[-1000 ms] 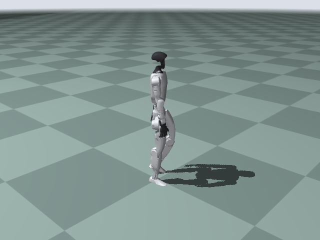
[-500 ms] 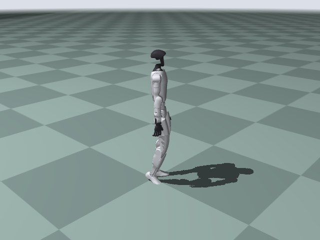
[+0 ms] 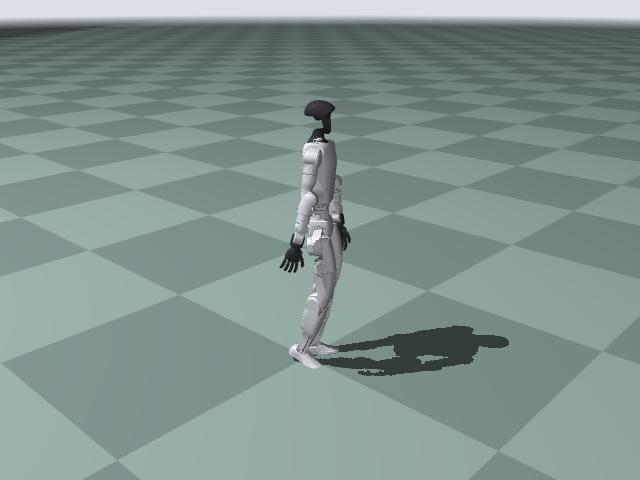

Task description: Upper body actions

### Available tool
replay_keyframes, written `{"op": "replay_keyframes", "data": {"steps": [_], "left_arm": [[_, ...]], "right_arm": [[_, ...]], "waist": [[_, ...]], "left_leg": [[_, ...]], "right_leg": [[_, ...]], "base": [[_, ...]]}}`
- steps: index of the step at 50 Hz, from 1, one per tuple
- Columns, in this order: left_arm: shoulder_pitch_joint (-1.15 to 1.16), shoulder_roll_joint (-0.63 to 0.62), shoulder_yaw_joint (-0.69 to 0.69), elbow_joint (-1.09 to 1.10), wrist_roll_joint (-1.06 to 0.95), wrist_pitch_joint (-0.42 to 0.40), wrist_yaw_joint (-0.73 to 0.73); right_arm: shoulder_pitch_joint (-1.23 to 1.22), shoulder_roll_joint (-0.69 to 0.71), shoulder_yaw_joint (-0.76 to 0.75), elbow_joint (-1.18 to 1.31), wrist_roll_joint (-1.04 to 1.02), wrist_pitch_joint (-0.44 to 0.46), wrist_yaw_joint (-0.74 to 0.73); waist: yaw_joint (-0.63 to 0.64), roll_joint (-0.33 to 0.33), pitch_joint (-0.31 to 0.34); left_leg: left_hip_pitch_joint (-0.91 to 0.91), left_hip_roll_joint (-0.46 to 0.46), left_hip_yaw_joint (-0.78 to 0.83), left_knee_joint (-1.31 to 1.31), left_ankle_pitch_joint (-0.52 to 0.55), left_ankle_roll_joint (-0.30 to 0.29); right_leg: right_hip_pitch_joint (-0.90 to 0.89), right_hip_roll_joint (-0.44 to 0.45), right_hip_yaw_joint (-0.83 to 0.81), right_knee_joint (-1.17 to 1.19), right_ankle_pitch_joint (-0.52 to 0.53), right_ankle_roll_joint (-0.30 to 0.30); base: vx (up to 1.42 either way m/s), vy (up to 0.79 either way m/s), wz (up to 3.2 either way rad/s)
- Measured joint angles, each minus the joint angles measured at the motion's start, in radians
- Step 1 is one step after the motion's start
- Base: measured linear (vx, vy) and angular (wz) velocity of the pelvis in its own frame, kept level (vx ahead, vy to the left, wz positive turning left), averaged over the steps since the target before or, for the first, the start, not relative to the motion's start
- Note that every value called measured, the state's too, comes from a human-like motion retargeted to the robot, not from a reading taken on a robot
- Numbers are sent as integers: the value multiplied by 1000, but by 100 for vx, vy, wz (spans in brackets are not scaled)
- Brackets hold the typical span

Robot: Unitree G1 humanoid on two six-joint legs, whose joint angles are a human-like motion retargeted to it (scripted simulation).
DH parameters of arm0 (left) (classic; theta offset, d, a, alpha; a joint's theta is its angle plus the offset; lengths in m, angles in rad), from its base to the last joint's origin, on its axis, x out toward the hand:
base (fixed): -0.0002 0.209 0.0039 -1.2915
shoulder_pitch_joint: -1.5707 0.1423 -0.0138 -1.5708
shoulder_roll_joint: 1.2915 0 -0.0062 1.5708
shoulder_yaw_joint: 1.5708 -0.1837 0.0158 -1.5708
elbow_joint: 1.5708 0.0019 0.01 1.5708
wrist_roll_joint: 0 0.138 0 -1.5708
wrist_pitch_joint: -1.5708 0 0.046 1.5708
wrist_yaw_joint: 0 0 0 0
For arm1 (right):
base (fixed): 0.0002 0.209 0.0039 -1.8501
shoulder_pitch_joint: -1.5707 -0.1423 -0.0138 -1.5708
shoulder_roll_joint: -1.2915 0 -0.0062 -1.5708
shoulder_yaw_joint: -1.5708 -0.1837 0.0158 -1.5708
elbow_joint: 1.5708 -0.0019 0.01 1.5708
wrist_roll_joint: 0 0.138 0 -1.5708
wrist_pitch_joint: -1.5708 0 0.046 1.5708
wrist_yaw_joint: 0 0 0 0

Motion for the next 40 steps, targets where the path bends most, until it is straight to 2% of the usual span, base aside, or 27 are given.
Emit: {"op": "replay_keyframes", "data": {"steps": [2, 3, 5, 6, 7, 8, 9, 10, 13, 14, 15, 17, 20, 23, 26, 28, 30, 32, 33, 35, 36, 37, 38, 40], "left_arm": [[91, 15, 45, 41, -25, 40, 21], [149, 25, 81, 47, -35, 54, 29], [262, 45, 157, 40, -55, 71, 27], [285, 59, 188, 36, -73, 76, 12], [303, 73, 218, 35, -89, 78, 1], [313, 86, 248, 42, -100, 77, 1], [332, 94, 276, 45, -117, 73, 8], [356, 99, 303, 47, -136, 69, 17], [392, 119, 328, 99, -165, 88, -9], [408, 120, 340, 106, -155, 110, -14], [428, 119, 357, 106, -141, 137, -14], [480, 117, 387, 106, -138, 150, -2], [510, 98, 415, 106, -179, 156, -4], [496, 85, 418, 106, -220, 152, -1], [458, 87, 368, 106, -244, 128, 7], [417, 93, 300, 106, -265, 109, 23], [364, 97, 199, 106, -301, 82, 83], [276, 79, 122, 106, -317, 34, 202], [217, 62, 93, 106, -317, 11, 254], [28, 25, 79, 106, -299, -24, 264], [-69, 8, 93, 76, -275, -39, 218], [-161, -9, 100, 41, -261, -55, 165], [-244, -26, 92, -1, -265, -70, 100], [-391, -52, 87, -77, -260, -85, -41]], "right_arm": [[-80, 31, 79, -4, -21, -28, 24], [-115, 49, 124, -15, -26, -37, 41], [-186, 85, 199, -59, -32, -46, 93], [-247, 103, 213, -94, -26, -43, 131], [-306, 118, 221, -135, -17, -44, 166], [-362, 129, 215, -187, -3, -52, 194], [-409, 136, 215, -242, 13, -67, 225], [-452, 141, 217, -298, 29, -87, 258], [-553, 158, 175, -438, 17, -130, 314], [-577, 165, 167, -474, 15, -141, 311], [-598, 170, 165, -506, 17, -152, 306], [-611, 181, 186, -561, 43, -188, 317], [-639, 188, 233, -602, 47, -252, 351], [-615, 185, 268, -606, -47, -287, 350], [-508, 164, 300, -581, -127, -304, 298], [-390, 141, 286, -560, -200, -311, 270], [-240, 124, 213, -516, -299, -279, 206], [-132, 109, 131, -398, -301, -218, 117], [-93, 96, 83, -323, -282, -190, 86], [-67, 56, -23, -185, -226, -113, 60], [-68, 33, -67, -128, -168, -79, 44], [-63, 7, -108, -72, -104, -55, 23], [-49, -25, -144, -18, -29, -52, -11], [43, -75, -191, 0, 131, -24, -33]], "waist": [[8, -14, -8], [22, -21, -11], [82, -47, -19], [101, -60, 3], [125, -66, 28], [158, -58, 59], [174, -60, 80], [181, -67, 96], [260, -43, 144], [297, -46, 156], [328, -54, 167], [335, -74, 158], [339, -79, 163], [274, -69, 139], [204, -64, 68], [184, -74, 18], [164, -78, -18], [99, -51, -38], [55, -32, -40], [-1, 10, 2], [-12, 24, 55], [-24, 40, 100], [-38, 59, 130], [-72, 71, 176]], "left_leg": [[1, -9, 14, 42, -11, -14], [3, -6, 31, 74, -7, -26], [-31, 16, 100, 208, 69, -61], [-119, 86, 93, 402, 144, -76], [-217, 157, 77, 594, 213, -68], [-334, 231, 45, 782, 269, -14], [-447, 232, -25, 925, 278, 15], [-558, 195, -114, 1045, 263, 31], [-752, 403, -73, 1370, 138, 114], [-797, 432, -60, 1433, 113, 126], [-838, 441, -51, 1484, 93, 132], [-889, 417, -38, 1515, 80, 97], [-830, 460, 29, 1488, 65, 67], [-724, 429, 29, 1388, 86, 59], [-549, 300, 30, 1131, 155, 29], [-384, 181, 59, 858, 217, 3], [-193, 49, 48, 514, 226, -41], [-32, -18, 37, 214, 74, -32], [2, -38, 16, 106, 59, 2], [9, 13, -36, 8, 65, -6], [-5, 43, -55, 20, 44, 2], [-19, 64, -70, 28, 27, 15], [-31, 69, -78, 30, 18, 42], [-41, 76, -112, 36, 26, 49]], "right_leg": [[62, -14, -43, -106, -126, -22], [74, -15, -46, -148, -155, -51], [64, -36, 34, -204, -136, -76], [52, -52, 54, -214, -122, -74], [39, -60, 73, -222, -110, -73], [25, -55, 89, -223, -100, -78], [15, -60, 90, -228, -87, -80], [7, -71, 85, -236, -74, -81], [16, -35, 87, -254, -57, -107], [15, -39, 105, -256, -51, -110], [13, -47, 122, -258, -45, -113], [4, -65, 123, -259, -36, -113], [4, -65, 135, -253, -37, -120], [18, -56, 109, -259, -44, -114], [25, -59, 68, -264, -63, -102], [22, -72, 69, -244, -86, -95], [26, -77, 60, -196, -121, -85], [24, -40, -12, -119, -120, -76], [17, -23, -69, -69, -63, -62], [-52, -47, -193, 118, 167, -14], [-130, -64, -171, 248, 243, -30], [-211, -85, -155, 390, 276, -50], [-295, -115, -152, 554, 222, -80], [-430, -211, -178, 805, 127, -156]], "base": [[2, -8, -30], [5, -9, -85], [-15, -16, -119], [-51, -23, -81], [-70, -25, -41], [-65, -25, -25], [-59, -24, -2], [-44, -21, 27], [-25, -13, -30], [-17, -7, -106], [-3, -5, -65], [11, -5, -23], [1, -2, -23], [0, 9, 56], [20, 17, 87], [39, 16, 37], [47, 18, 59], [36, 10, 145], [7, 9, 155], [-35, 9, 98], [-56, 7, 42], [-49, 10, 30], [-33, 16, 46], [-16, 18, 74]]}}
